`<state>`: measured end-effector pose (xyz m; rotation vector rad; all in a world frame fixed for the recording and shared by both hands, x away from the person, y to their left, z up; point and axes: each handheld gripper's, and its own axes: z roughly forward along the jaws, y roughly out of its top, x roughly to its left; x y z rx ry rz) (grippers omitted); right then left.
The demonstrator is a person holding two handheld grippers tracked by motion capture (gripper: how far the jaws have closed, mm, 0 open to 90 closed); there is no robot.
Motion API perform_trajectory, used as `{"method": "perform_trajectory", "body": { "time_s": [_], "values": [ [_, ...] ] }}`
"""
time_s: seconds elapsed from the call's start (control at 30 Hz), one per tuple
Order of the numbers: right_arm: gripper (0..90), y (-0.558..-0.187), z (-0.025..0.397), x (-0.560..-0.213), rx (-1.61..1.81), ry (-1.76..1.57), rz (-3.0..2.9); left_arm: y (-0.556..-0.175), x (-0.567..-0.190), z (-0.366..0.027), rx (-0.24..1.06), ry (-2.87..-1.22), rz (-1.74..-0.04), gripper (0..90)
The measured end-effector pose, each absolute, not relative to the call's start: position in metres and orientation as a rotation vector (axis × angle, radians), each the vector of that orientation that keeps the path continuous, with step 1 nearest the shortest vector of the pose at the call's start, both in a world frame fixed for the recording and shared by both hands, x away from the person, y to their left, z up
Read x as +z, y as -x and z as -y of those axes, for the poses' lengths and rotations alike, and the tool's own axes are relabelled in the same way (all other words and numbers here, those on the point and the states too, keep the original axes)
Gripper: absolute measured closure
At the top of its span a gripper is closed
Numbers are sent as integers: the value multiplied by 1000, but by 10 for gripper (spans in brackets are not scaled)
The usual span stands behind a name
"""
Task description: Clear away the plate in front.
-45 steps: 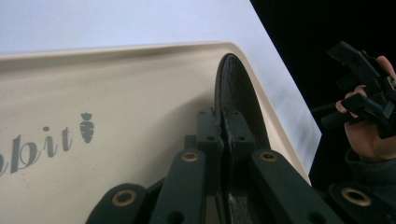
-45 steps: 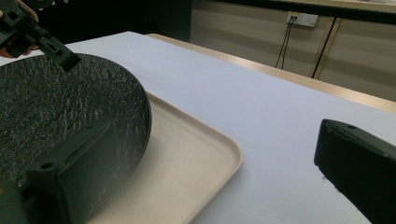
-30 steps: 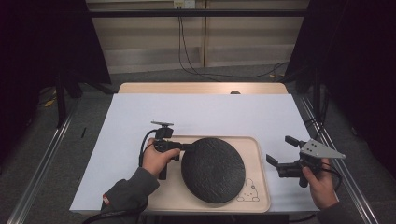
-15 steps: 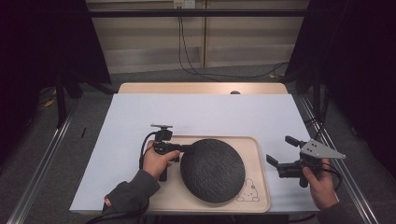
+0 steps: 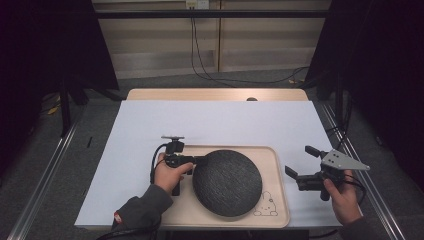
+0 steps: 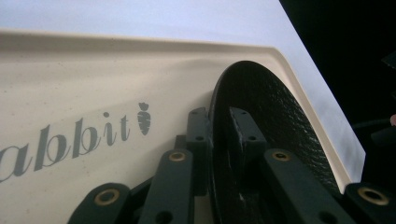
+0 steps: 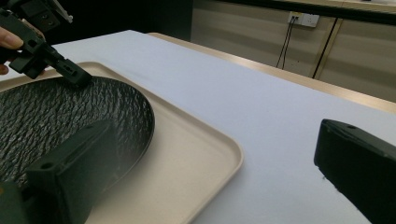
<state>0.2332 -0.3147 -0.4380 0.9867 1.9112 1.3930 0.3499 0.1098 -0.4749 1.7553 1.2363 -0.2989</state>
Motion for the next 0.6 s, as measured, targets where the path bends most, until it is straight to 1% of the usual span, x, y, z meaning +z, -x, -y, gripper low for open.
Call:
{"method": "perform_trajectory", "body": {
  "time_s": [0.2,0.6],
  "values": [
    [0,-233,315,-438,1393,-986,-1916,-349,-482,-112,-301,-1757,-1249,781],
    [0,-234,315,-437,1393,-990,-1902,-347,-488,-113,-267,-1747,-1256,773]
  ]
}}
